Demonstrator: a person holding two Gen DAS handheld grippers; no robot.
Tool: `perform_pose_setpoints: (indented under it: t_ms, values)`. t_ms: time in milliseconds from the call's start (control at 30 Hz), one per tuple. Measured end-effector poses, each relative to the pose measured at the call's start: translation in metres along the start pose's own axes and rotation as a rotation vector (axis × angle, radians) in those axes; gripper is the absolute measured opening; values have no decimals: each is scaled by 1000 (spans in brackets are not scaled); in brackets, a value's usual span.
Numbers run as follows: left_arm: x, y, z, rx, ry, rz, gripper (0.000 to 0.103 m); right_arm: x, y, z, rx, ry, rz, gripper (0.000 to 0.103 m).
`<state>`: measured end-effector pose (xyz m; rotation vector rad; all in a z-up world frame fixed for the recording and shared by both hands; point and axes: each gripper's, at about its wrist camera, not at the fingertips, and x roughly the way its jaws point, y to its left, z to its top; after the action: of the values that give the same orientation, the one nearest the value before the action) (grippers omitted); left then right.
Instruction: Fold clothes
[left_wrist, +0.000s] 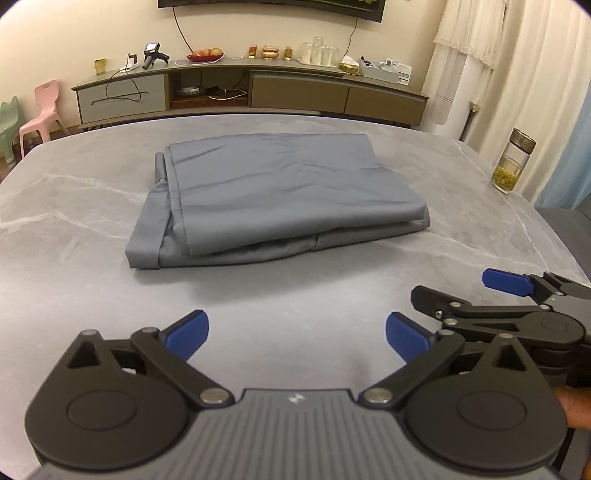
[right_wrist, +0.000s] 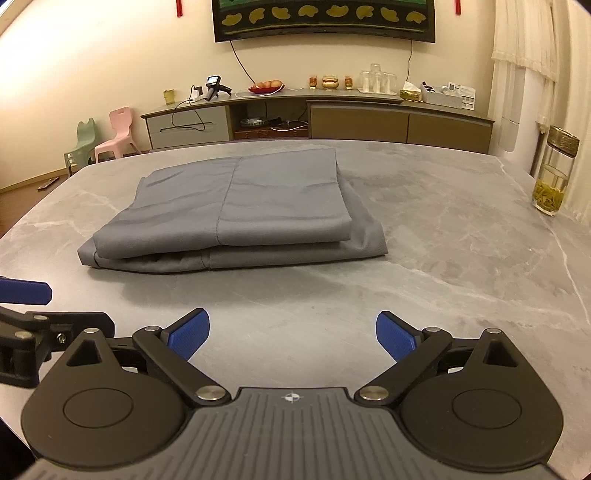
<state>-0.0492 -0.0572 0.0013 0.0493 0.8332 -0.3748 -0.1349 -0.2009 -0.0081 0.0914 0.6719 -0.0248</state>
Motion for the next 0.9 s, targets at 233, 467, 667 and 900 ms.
perform_pose_setpoints:
  t_ms: [233,467,667,900]
  values:
    - [-4,0,0,-13,-23,9,103,8,-2,1,-3,5,5,97]
    - [-3,-1,0,-23,-28,33,103,12,-2,2,-7,9,8,97]
    - [-2,3,0,-30,-22,52,103,14,-1,3,-9,11,9,97]
    - [-3,7,0,-44,-21,75,101,13,0,3,-15,12,12,97]
